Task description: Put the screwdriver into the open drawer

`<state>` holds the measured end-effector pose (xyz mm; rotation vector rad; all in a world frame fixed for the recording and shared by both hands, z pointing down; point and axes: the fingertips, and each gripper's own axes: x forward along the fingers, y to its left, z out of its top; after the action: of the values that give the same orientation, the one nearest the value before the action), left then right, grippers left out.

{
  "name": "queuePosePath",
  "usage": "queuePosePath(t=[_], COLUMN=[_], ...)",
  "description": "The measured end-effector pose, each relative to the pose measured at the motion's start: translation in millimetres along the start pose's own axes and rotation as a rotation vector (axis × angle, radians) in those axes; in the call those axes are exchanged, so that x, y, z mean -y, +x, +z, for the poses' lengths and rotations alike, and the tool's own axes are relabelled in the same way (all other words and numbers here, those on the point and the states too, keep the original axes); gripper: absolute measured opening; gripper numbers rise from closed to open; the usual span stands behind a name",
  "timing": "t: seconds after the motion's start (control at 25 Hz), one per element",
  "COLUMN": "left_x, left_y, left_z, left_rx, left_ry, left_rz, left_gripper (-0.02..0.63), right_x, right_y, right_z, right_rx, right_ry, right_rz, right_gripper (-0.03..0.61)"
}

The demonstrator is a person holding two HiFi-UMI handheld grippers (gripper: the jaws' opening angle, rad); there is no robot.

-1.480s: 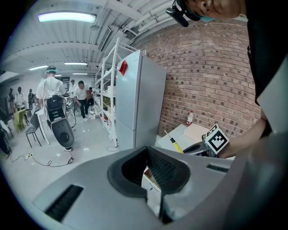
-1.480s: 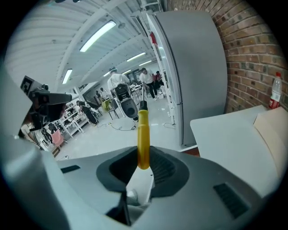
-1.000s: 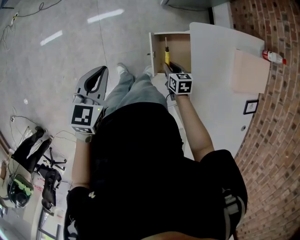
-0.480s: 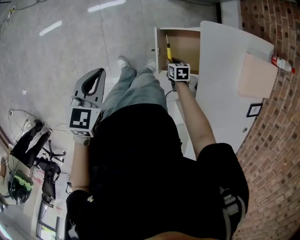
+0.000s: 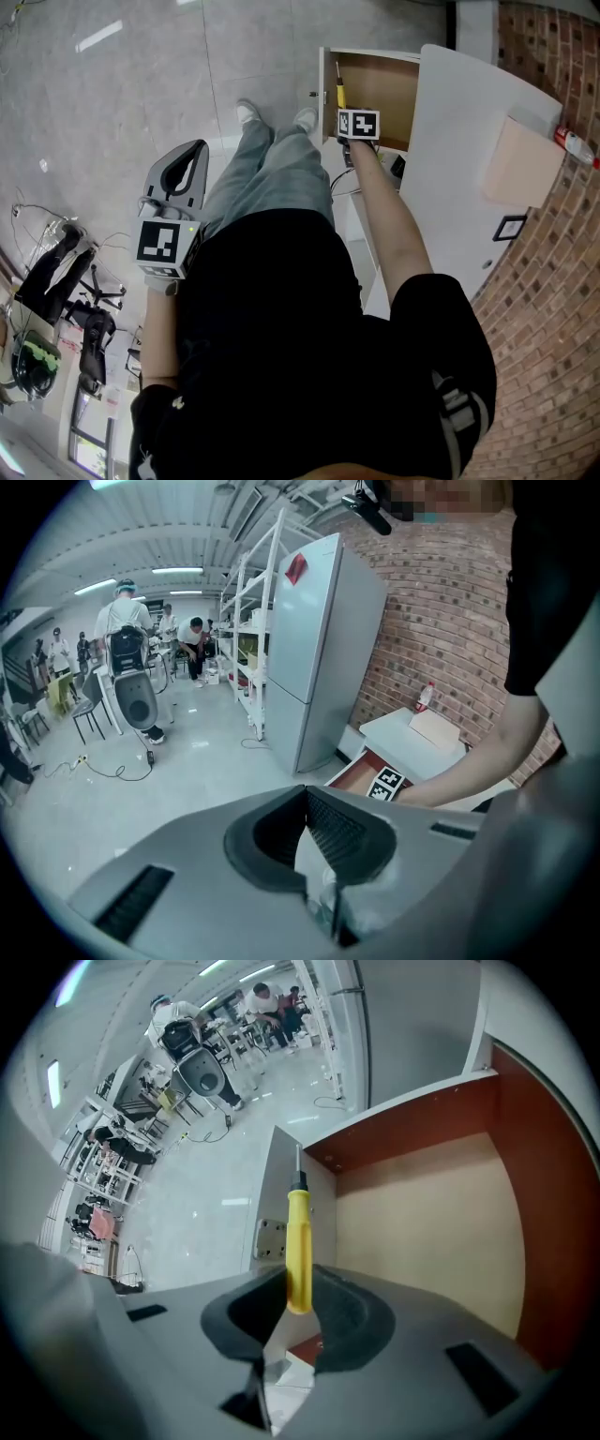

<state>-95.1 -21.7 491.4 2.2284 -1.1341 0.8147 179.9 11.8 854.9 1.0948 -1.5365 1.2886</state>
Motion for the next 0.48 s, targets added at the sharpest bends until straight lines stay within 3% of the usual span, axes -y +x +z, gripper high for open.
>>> queuePosePath(t=[0.48], left_x=[-12], left_y=[13], left_z=[-22], left_rx=[-0.060], left_ry=[-0.042], left_rz=[0.016], left_gripper=[0.005], right_x=[12], right_y=[47], right_z=[-8], right_rx=[-0.097], right_ry=[-0.003], right_rz=[-0.025], right_gripper=[0.091])
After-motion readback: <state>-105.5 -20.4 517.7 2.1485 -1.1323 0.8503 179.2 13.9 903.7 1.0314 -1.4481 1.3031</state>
